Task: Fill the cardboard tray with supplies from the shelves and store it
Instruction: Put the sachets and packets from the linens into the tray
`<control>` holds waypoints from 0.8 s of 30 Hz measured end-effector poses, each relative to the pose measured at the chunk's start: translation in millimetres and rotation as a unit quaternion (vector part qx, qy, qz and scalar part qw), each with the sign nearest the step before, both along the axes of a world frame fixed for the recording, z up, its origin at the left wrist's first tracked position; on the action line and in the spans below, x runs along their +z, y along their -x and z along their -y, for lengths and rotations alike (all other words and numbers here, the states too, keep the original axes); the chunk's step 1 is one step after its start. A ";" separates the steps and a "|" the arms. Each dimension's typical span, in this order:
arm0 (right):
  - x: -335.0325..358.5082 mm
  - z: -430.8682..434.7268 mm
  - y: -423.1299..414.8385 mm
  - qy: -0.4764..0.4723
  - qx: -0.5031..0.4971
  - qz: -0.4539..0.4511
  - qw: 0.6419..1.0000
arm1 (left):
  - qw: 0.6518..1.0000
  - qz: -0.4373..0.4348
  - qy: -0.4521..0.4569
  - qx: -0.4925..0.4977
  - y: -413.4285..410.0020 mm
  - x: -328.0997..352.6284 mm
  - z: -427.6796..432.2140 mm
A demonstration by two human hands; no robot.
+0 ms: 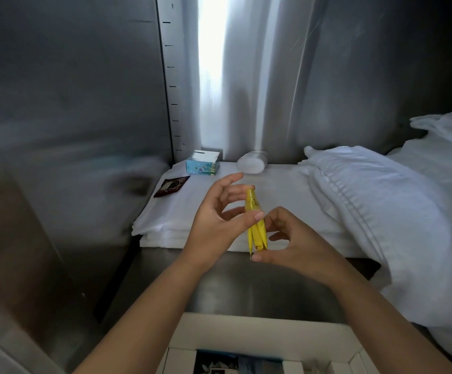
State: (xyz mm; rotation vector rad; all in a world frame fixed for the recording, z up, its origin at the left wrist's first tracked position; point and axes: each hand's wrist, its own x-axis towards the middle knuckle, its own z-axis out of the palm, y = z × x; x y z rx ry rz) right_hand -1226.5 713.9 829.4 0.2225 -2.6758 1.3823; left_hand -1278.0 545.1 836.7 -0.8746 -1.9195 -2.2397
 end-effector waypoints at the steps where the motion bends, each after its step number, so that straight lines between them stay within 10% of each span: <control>1: -0.2 1.2 0.4 -0.001 0.003 -0.002 1.000 | 1.000 -0.002 0.003 0.000 -0.4 0.4 0.4; 24: -0.5 2.3 -4.4 0.023 0.008 -0.049 0.998 | 0.999 -0.024 0.031 -0.026 0.0 2.2 5.6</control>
